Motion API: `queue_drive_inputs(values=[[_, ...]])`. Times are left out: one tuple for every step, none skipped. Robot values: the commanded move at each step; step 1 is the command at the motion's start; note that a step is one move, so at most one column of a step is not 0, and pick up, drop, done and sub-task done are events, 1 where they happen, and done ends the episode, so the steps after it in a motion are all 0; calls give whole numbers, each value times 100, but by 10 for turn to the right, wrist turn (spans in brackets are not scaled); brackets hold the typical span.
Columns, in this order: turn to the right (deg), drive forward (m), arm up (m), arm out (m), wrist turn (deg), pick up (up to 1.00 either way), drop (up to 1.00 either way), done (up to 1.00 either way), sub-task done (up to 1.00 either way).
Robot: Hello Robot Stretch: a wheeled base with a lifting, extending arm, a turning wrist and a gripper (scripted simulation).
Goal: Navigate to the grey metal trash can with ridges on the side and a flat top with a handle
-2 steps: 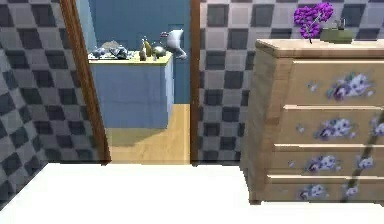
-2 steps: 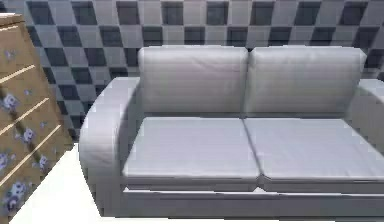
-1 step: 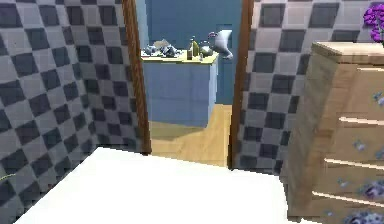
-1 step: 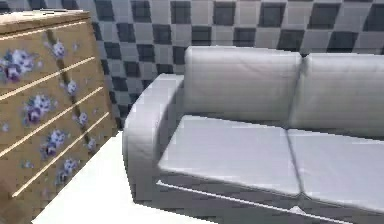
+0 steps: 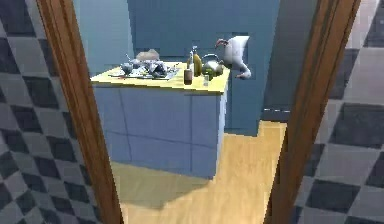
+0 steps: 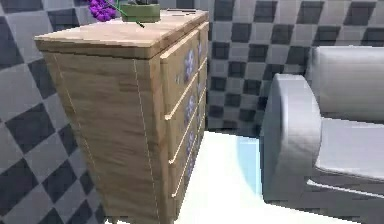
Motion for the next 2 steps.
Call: queue_drive_inputs(values=[[-30,0,0,0,0,0,0,0,0],[0,70,0,0,0,0,0,0,0]])
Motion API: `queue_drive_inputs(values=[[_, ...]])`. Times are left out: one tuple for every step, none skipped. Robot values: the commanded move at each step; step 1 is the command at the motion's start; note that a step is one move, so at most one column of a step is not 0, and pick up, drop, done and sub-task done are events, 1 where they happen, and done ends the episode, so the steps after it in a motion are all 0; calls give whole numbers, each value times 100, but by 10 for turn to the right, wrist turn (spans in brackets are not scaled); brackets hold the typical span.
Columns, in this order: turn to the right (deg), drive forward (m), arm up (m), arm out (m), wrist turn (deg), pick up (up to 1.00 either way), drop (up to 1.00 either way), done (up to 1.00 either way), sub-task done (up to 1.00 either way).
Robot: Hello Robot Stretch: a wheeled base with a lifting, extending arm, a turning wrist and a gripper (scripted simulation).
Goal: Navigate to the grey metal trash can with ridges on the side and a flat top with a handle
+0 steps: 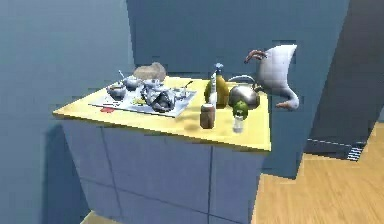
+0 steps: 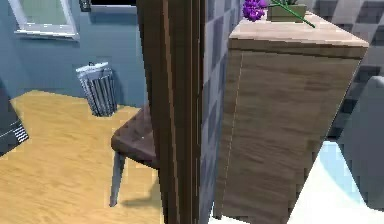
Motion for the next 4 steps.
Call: queue_drive_inputs(values=[[150,0,0,0,0,0,0,0,0],[0,15,0,0,0,0,0,0,0],[390,0,0,0,0,0,0,0,0],[0,95,0,0,0,0,0,0,0]])
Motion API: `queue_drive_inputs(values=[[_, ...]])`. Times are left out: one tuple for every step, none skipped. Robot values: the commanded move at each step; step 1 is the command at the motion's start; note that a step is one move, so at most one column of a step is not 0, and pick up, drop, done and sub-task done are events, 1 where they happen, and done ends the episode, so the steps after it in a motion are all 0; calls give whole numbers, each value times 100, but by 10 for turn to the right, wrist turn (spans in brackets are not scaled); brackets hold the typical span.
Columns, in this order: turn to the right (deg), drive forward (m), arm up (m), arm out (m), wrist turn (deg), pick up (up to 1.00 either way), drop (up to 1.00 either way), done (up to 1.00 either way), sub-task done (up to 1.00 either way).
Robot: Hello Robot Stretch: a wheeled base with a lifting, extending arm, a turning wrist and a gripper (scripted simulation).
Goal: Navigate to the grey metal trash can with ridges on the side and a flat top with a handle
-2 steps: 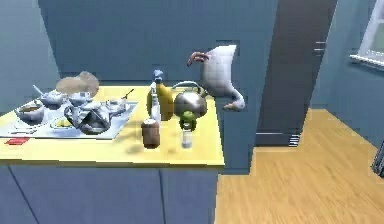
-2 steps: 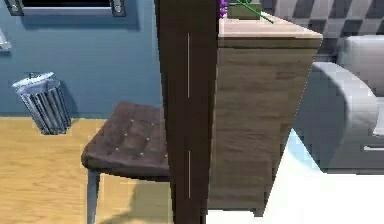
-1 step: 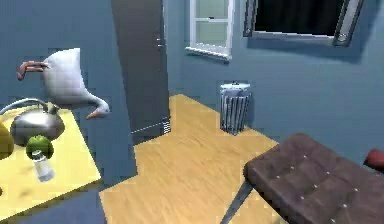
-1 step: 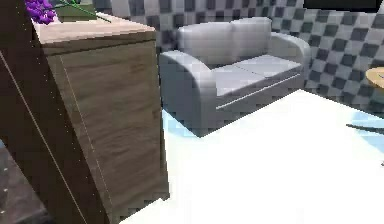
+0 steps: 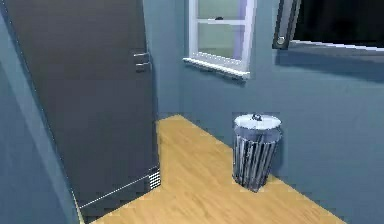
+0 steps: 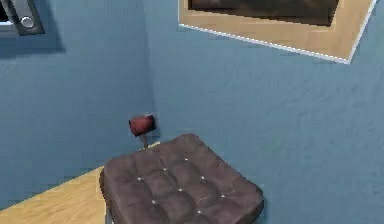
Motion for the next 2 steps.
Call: queue_drive_inputs(values=[[-270,0,0,0,0,0,0,0,0],[0,30,0,0,0,0,0,0,0]])
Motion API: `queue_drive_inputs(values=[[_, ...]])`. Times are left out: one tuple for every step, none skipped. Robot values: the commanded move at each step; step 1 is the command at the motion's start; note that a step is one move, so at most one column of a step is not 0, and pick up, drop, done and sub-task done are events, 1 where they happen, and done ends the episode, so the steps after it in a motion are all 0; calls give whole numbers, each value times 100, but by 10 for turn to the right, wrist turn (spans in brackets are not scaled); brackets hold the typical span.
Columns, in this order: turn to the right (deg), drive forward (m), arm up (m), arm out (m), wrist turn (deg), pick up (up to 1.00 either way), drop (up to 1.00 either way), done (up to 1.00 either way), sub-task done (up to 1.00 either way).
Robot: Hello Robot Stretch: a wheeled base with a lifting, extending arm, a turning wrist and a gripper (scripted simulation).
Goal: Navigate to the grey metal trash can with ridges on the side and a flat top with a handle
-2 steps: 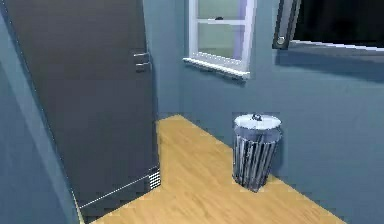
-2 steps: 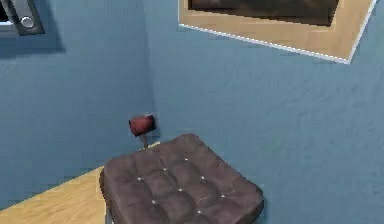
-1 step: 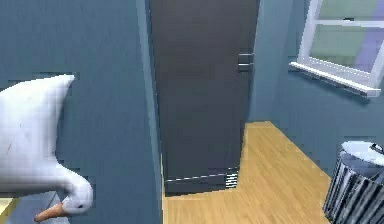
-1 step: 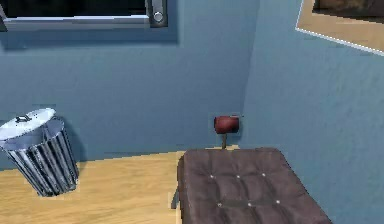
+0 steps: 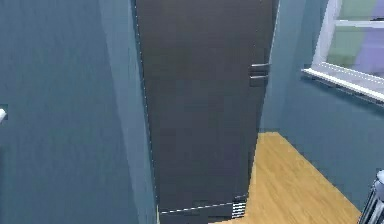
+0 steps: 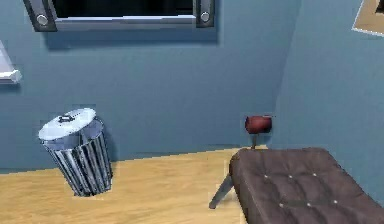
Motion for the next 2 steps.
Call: queue_drive_inputs(values=[[450,0,0,0,0,0,0,0,0],[450,0,0,0,0,0,0,0,0]])
